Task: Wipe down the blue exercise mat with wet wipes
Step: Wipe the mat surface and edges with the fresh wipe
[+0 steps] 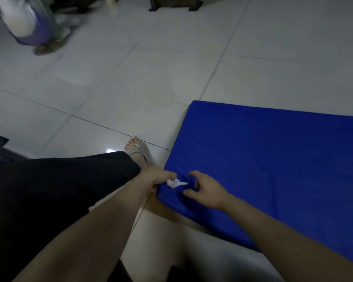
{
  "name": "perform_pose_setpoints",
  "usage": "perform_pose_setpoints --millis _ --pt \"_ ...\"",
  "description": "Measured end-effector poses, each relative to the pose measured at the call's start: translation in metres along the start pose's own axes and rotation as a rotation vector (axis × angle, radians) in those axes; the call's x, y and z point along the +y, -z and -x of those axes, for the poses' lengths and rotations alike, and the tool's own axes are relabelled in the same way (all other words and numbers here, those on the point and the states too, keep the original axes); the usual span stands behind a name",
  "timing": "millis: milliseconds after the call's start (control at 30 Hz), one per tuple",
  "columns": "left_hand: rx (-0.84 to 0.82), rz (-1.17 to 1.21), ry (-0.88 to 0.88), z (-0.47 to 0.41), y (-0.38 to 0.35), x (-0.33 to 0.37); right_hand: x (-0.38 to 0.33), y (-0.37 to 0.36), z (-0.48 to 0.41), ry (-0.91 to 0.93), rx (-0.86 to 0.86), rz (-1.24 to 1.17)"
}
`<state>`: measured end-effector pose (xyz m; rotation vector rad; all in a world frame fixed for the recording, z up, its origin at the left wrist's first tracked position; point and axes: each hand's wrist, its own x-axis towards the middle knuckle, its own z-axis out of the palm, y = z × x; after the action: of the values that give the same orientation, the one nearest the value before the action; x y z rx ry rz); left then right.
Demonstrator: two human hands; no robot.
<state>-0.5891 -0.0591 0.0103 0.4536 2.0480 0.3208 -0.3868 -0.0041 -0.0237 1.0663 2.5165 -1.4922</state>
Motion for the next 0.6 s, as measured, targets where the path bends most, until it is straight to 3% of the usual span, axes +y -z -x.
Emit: perform_pose_setpoints --millis 133,367,500,600 --pt "-0.171 -0.056 -0.041 0.036 0.024 0.030 -0.064 0.001 0.008 0.169 0.233 0.028" --pt "-0.324 0.105 -0.286 0.099 0.045 0.071 -0.107 0.057 0.037 0.169 0.516 -0.012" --pt "-0.295 0.408 -0.445 0.133 0.042 0.109 -0.127 0.107 0.063 0.173 0.649 -0.173" --pt "-0.207 0.515 -0.456 0.160 0.035 0.142 -0.135 0.135 0.088 0.218 0.602 -0.177"
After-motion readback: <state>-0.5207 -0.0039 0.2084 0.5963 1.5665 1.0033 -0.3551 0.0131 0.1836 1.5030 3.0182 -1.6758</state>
